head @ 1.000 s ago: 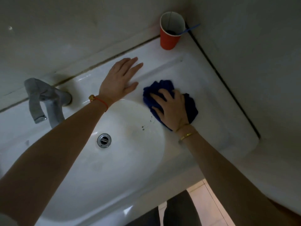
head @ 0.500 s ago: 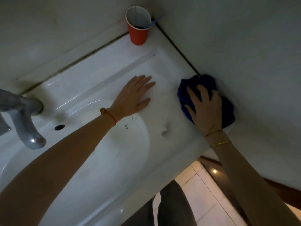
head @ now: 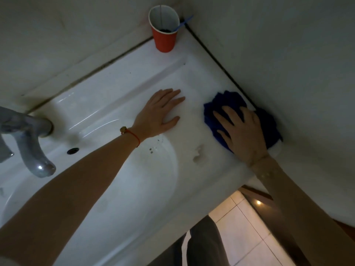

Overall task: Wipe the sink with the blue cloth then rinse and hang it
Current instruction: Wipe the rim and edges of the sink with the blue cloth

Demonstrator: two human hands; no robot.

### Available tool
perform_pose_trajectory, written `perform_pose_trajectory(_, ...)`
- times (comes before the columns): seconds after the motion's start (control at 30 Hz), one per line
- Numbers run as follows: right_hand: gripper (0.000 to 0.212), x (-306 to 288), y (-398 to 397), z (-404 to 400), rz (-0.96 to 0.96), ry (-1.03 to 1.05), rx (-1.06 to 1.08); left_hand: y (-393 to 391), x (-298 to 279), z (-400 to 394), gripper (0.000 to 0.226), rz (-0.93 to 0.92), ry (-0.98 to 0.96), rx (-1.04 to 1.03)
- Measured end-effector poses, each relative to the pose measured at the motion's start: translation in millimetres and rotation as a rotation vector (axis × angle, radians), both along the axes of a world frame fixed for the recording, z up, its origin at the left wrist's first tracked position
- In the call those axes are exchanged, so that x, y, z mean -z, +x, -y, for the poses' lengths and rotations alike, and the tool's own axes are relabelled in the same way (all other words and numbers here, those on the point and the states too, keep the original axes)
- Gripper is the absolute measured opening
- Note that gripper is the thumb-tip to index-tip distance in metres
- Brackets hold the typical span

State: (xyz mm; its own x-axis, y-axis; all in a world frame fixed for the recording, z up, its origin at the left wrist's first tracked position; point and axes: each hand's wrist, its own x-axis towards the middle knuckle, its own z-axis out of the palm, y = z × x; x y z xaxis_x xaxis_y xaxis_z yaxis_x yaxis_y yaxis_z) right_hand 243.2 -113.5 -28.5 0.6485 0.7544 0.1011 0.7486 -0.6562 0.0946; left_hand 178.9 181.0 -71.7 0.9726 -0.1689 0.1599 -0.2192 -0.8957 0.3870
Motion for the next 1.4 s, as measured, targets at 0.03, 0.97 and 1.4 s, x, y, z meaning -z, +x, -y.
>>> perform_pose_trajectory(0.03,0.049,-1.8,-0.8,9.1,0.011,0.018,0.023,-0.2,0.1,0.2,0.057,0.012,0.002,-0.002)
perform_pose_trajectory(0.97,0.050,7.6,-75.2,-23.5,-0.328,0.147,-0.056,-0.4,3.2,-2.3,0.057,0.062,0.001,0.011)
perform_pose_trajectory(1.4,0.047,1.4,-112.5,-30.7,-0.267,0.115,0.080,1.0,13.4,-5.6,0.056,0.134,-0.001,0.057)
